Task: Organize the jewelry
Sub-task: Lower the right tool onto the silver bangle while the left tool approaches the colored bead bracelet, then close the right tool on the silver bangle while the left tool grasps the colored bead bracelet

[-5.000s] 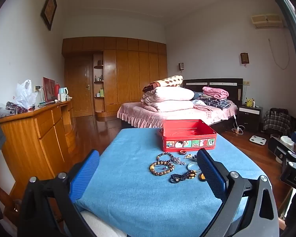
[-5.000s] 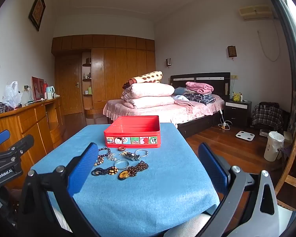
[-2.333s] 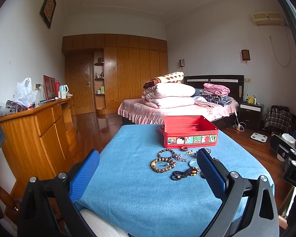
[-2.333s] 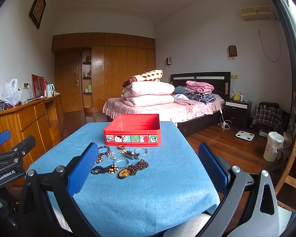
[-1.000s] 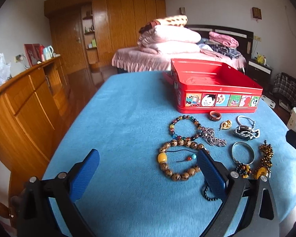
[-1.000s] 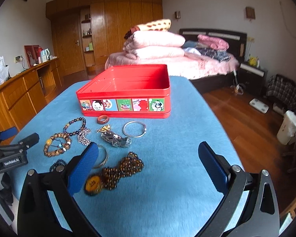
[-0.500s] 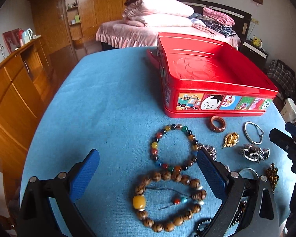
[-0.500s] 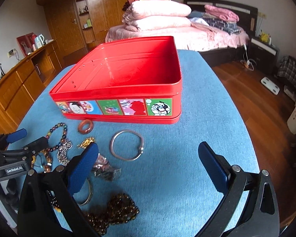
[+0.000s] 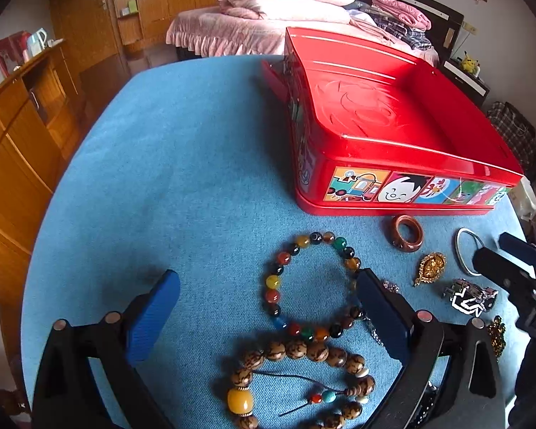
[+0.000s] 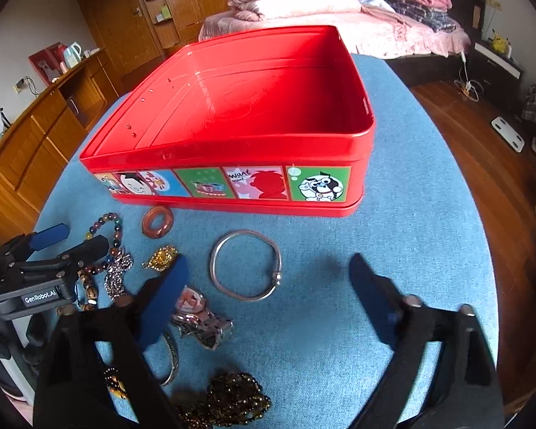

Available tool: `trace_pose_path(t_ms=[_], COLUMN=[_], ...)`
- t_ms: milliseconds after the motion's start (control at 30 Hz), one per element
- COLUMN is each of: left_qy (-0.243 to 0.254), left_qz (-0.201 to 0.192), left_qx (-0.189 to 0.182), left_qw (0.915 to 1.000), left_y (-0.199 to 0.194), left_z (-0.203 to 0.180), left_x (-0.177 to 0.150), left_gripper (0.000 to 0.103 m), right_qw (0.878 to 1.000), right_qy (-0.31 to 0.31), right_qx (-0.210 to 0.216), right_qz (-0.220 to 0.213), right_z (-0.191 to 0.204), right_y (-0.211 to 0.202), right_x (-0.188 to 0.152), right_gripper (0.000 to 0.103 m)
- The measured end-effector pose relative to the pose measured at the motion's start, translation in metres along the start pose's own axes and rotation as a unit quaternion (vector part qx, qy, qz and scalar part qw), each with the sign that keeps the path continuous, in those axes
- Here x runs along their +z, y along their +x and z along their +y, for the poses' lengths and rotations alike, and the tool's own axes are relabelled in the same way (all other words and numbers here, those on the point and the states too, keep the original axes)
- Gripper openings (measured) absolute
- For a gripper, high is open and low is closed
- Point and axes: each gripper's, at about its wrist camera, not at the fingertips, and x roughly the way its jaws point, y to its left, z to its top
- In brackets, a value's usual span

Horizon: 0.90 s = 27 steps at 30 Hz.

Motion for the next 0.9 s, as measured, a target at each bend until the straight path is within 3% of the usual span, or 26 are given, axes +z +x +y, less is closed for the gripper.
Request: trace_pose_path(t_ms=[167,367,533,667,900], left_qy=[-0.003,0.007,0.010,-0.002,-0.013], left_qz=[0.004,0.013,0.018,0.019,0.025], left_qx=[-0.006,-0.006,-0.018,-0.040,-0.030], left_qw=[1.0000,0.9999,0.9996,0.9990,0.9991], left_y=[0.003,0.006,0.004,-0.002,-0.003], left_z=[-0.001,-0.009,-0.009,0.001,0.023], left_x=[0.005,0.007,0.007,0.007,0.007], left_gripper=[0.097,0.097,0.097,0.097,0.096], right_qw=[1.000,0.997,0.997,0.999,0.999], right_qy=[-0.002,-0.045,-0.049,-0.036,-0.012], right_qx=[-0.017,-0.063,-0.054,-0.032,-0.024], right_qz=[0.013,0.017,0.020,0.020,0.019], right_z=[0.005,0.023,0.023,0.012,0.003], right_y=[0.005,0.011,0.007,0.004,-0.003], right_x=[0.005,0.003,0.003,0.004,0.003], right_gripper=[0.073,0.069,0.047,0.046,0.046])
